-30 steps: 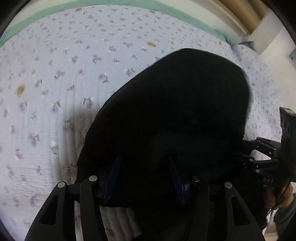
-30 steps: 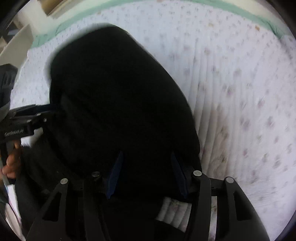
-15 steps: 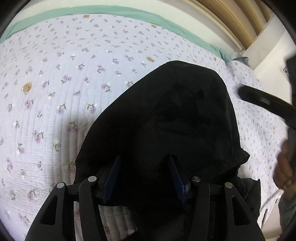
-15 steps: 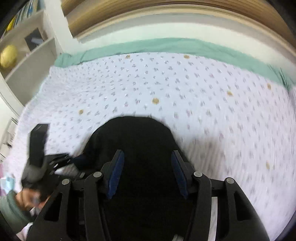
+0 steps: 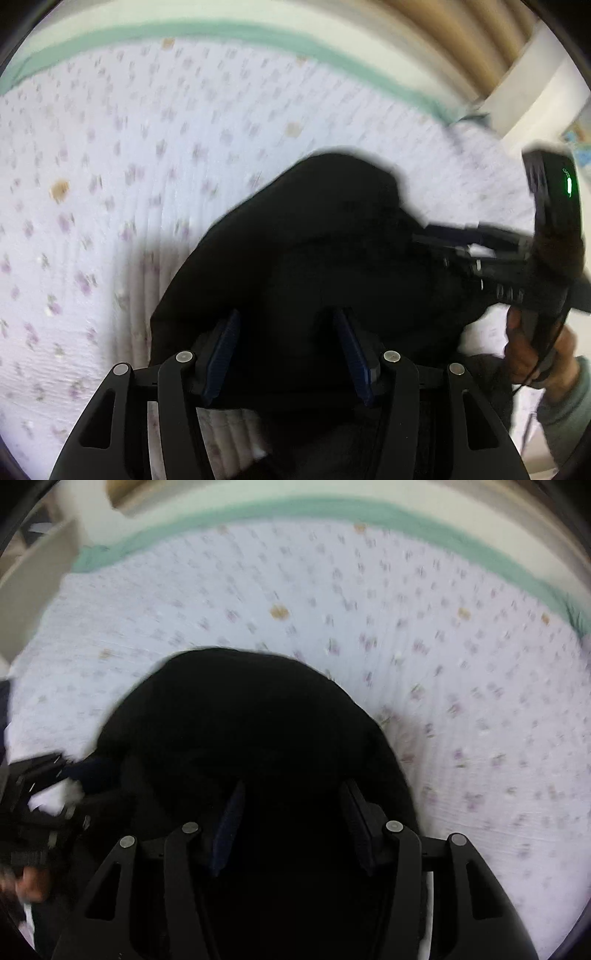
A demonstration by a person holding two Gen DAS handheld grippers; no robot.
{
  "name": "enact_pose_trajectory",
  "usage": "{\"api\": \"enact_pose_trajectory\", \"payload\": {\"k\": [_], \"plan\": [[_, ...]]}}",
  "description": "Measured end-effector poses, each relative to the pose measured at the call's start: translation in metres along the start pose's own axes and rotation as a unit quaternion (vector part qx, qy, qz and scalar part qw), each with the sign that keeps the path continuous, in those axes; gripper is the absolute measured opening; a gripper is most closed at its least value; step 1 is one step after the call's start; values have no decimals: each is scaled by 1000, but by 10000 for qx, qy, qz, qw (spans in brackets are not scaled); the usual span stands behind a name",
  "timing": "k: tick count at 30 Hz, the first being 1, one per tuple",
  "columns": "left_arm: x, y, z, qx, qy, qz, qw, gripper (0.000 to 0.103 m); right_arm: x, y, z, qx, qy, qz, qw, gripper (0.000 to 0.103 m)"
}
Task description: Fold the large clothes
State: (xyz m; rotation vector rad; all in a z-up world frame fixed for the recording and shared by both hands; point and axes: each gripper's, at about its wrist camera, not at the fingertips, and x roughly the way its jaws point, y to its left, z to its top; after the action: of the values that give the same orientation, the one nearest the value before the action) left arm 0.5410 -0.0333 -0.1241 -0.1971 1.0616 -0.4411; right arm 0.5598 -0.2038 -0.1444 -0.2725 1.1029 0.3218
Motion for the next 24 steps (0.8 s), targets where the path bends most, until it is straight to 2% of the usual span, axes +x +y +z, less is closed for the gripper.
{"api": "enact_pose_trajectory", "payload": {"k": [3, 5, 8, 10, 11, 14, 16, 19, 20, 21, 22, 24], "plan": [[-39, -3, 10, -45, -433, -283, 9987, 57, -44, -10, -15, -57, -242, 24, 9997, 56], [-45, 5, 13, -153, -478, -261, 9984, 60, -54, -1, -28, -3, -250, 75, 9997, 56], [-21, 29, 5, -509, -74, -155, 9986, 61, -34, -20, -56, 222, 236, 110, 9994, 54], [8, 49, -12, -795, 277, -233, 9962, 60, -9, -29, -72, 387, 632, 3, 9973, 43], [19, 57, -20, -829, 323, -265, 9957, 60, 2, -35, -82, 532, 795, 70, 9954, 43], [18, 48, -26, -627, 158, -31, 9979, 60, 5, -46, -87, 935, 740, 291, 9924, 43], [9, 36, -20, -312, 177, 203, 9992, 60, -3, -44, -82, 865, 737, 241, 9932, 44], [-18, 26, -1, -63, -57, 174, 9998, 61, -21, -46, -73, 659, 722, 246, 9949, 45], [-27, 27, 5, -48, -152, 132, 9998, 61, -31, -49, -68, 615, 628, 302, 9957, 46], [-36, 29, 12, -32, -272, 69, 9996, 61, -46, -53, -75, 594, 540, 334, 9962, 55], [-46, 32, 23, -60, -369, -29, 9993, 62, -59, -58, -67, 581, 341, 359, 9971, 69], [-49, 39, 39, -199, -323, -218, 9990, 83, -71, -66, -55, 594, 86, 378, 9975, 82]]}}
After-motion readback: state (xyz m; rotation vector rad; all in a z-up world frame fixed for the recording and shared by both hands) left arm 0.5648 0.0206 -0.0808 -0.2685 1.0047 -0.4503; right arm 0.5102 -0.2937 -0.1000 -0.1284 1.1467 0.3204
